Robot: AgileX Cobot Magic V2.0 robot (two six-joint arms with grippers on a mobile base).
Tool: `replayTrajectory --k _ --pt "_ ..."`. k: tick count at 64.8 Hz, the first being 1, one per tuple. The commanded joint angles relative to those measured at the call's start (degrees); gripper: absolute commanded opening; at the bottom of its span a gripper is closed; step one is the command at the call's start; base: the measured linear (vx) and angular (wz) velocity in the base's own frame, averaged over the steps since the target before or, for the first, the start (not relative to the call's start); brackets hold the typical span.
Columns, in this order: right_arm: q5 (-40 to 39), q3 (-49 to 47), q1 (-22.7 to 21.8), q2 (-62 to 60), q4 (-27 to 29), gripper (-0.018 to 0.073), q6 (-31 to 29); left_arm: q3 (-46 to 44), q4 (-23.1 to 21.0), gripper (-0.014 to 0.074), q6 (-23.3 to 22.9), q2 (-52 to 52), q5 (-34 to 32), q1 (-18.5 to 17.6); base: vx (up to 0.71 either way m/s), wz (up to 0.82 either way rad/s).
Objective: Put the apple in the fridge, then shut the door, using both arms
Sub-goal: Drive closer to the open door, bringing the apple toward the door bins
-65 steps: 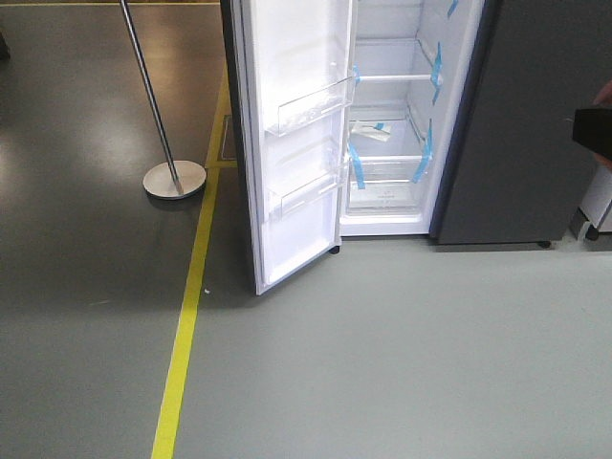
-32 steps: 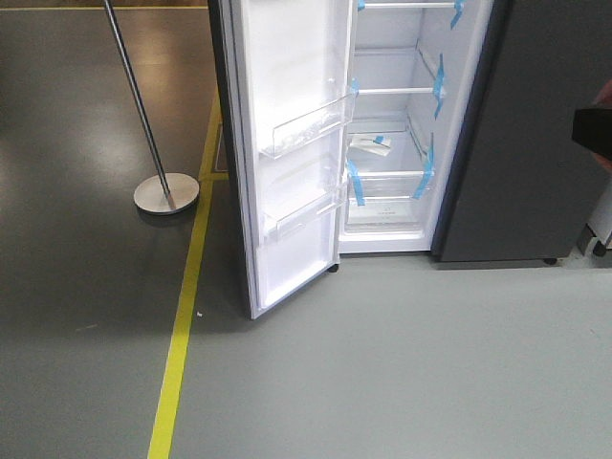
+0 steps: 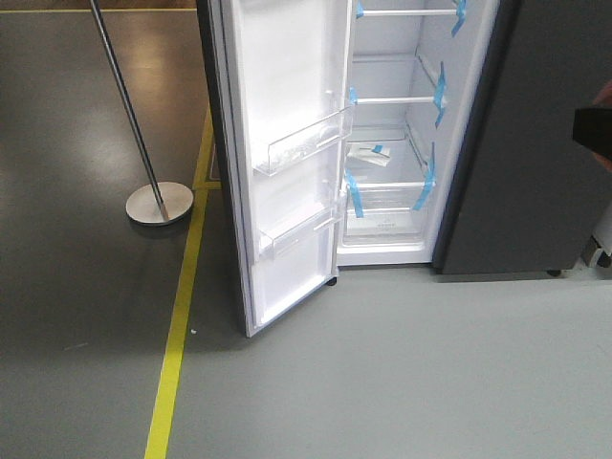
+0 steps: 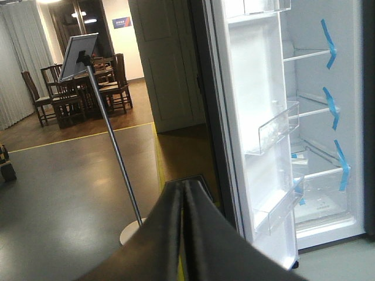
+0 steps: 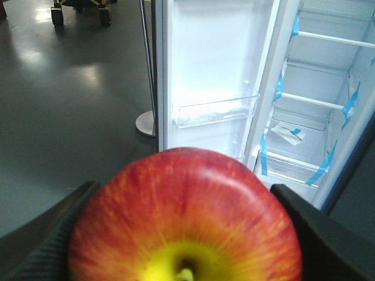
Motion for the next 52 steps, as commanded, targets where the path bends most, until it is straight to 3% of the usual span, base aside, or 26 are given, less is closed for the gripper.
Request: replayTrajectory --k 1,52 --pt "-3.90 -1.54 -0.25 -0.45 2.49 0.0059 -0.27 -1.07 -0.52 -0.0006 -0.24 -0.79 -4.17 -0.32 0.11 0.00" --pt "-3.90 -1.54 -0.25 -0.45 2.49 0.0059 -0.27 -1.07 -0.52 -0.0006 -0.24 -0.79 -4.17 -0.32 0.09 0.04"
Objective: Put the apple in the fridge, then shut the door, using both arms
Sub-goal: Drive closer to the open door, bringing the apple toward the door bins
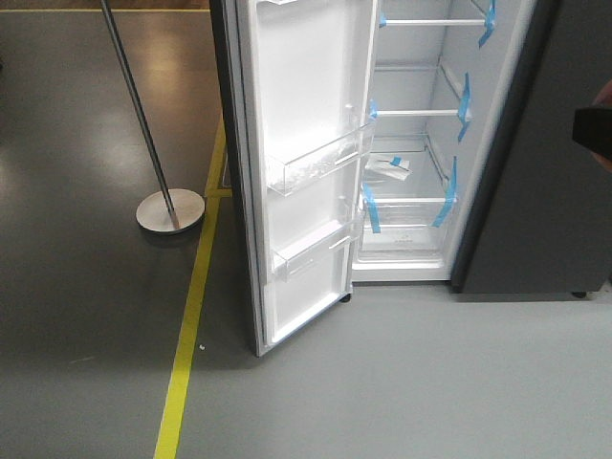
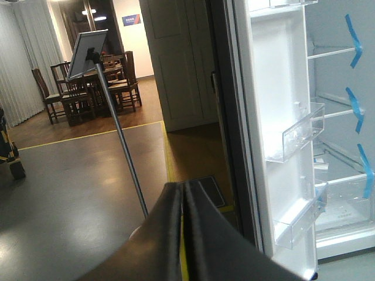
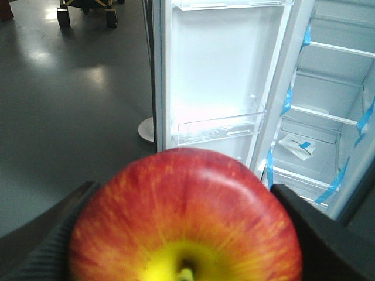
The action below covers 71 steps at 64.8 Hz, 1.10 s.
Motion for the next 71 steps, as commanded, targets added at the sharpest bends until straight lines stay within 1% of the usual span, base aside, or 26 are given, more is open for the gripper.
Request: replayTrajectory --k 1,71 --pt "-3.90 -1.54 -0.25 -0.45 2.49 0.0059 -0.27 -1.07 -0.52 -0.0006 -0.24 -0.79 -4.17 -0.32 0.08 0.03" --pt "-3.90 -1.54 -0.25 -0.45 2.49 0.0059 -0.27 -1.07 -0.52 -0.0006 -0.30 -0.79 -4.17 -0.32 0.09 0.03"
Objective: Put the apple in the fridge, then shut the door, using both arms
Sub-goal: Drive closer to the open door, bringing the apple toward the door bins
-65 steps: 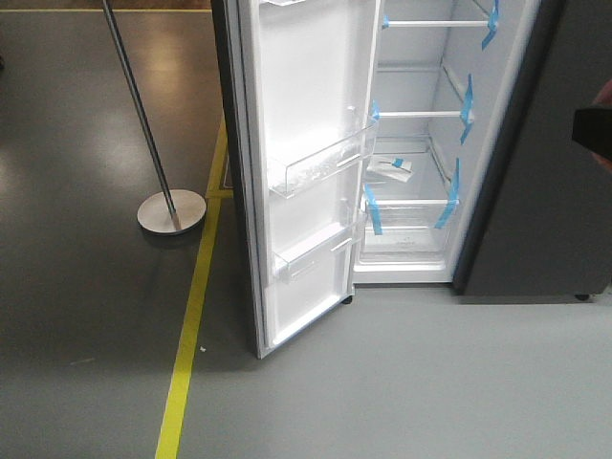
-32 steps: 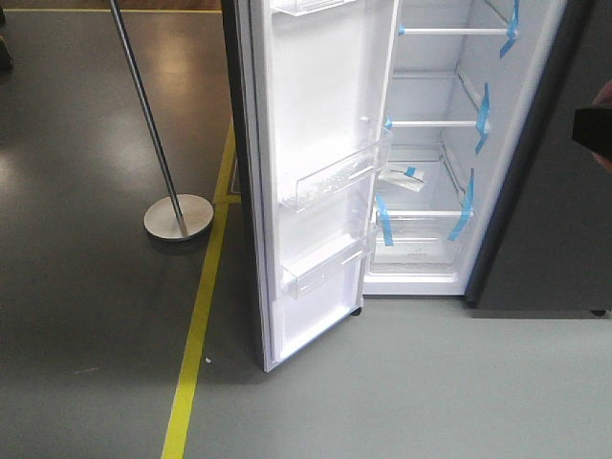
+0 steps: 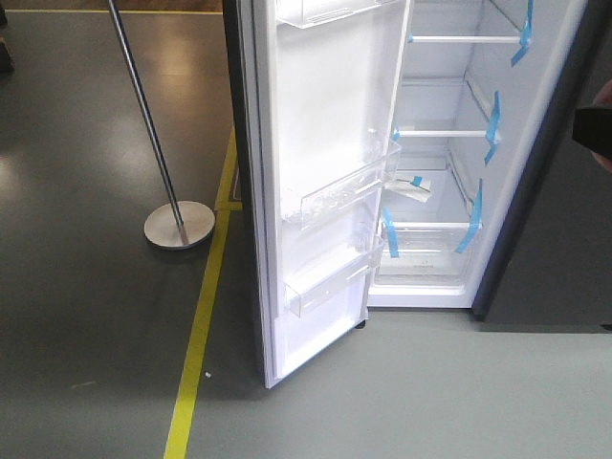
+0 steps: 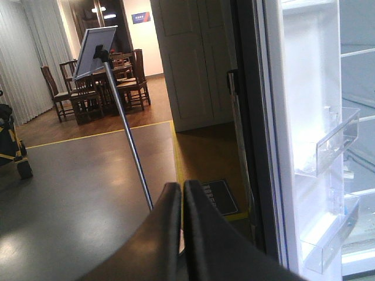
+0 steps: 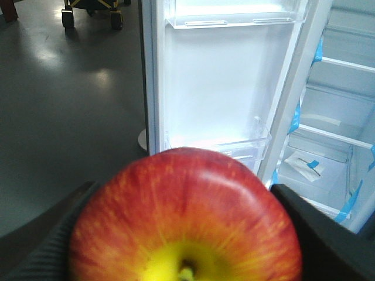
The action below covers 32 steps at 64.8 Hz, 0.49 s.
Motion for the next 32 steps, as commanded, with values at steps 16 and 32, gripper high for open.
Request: replayTrajectory --k 16,32 --pt "-3.90 -1.54 -0.25 -0.45 2.49 0.0059 -0.27 -1.07 -0.52 -0.0006 -0.30 -0.79 -4.17 -0.32 0.11 0.00" --pt "-3.90 -1.54 -0.25 -0.45 2.49 0.0059 -0.27 -1.07 -0.52 -0.0006 -0.30 -0.79 -4.17 -0.32 0.13 0.02"
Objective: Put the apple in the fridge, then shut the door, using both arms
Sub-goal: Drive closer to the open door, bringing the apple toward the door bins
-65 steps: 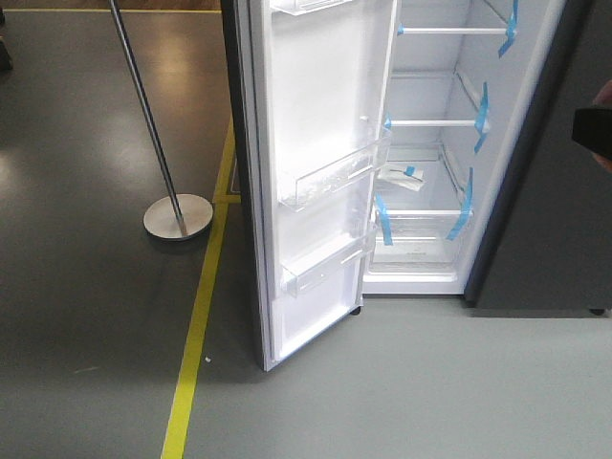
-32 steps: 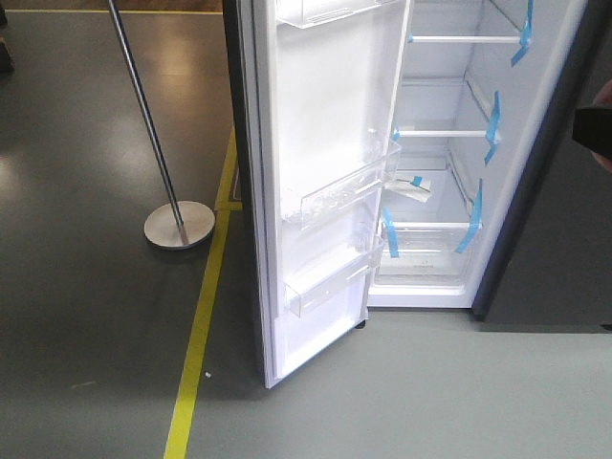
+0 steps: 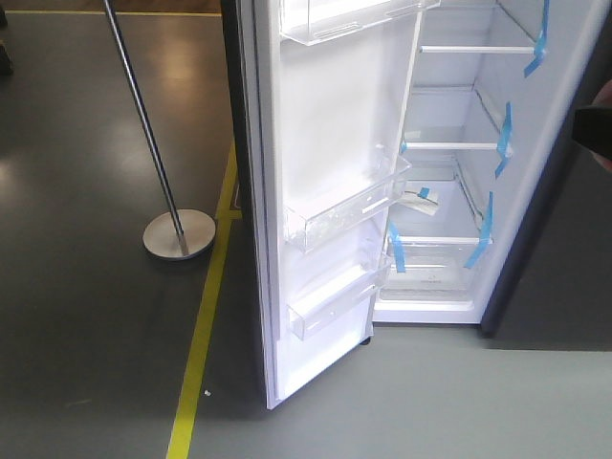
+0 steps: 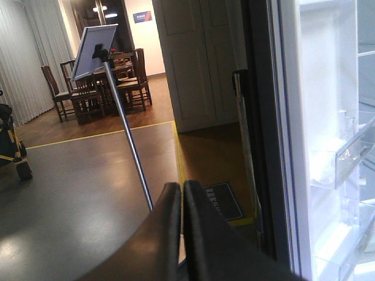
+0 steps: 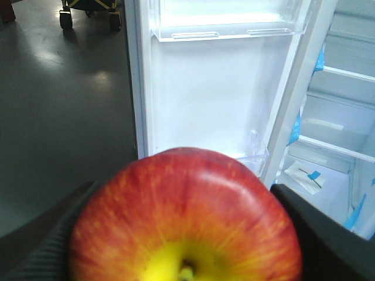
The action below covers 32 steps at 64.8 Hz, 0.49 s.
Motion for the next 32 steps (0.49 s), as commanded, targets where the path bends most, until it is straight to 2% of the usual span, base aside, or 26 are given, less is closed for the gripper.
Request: replayTrajectory --k 1,32 --pt "-3.90 -1.54 -0.25 -0.45 2.49 0.0059 -0.27 -1.07 -0.52 -0.0006 -0.30 -0.79 -4.17 -0.32 0.13 0.03" --pt "-3.90 -1.54 -0.25 -0.45 2.49 0.0059 -0.27 -1.07 -0.52 -0.0006 -0.30 -0.79 -4.17 -0.32 0.14 0.00"
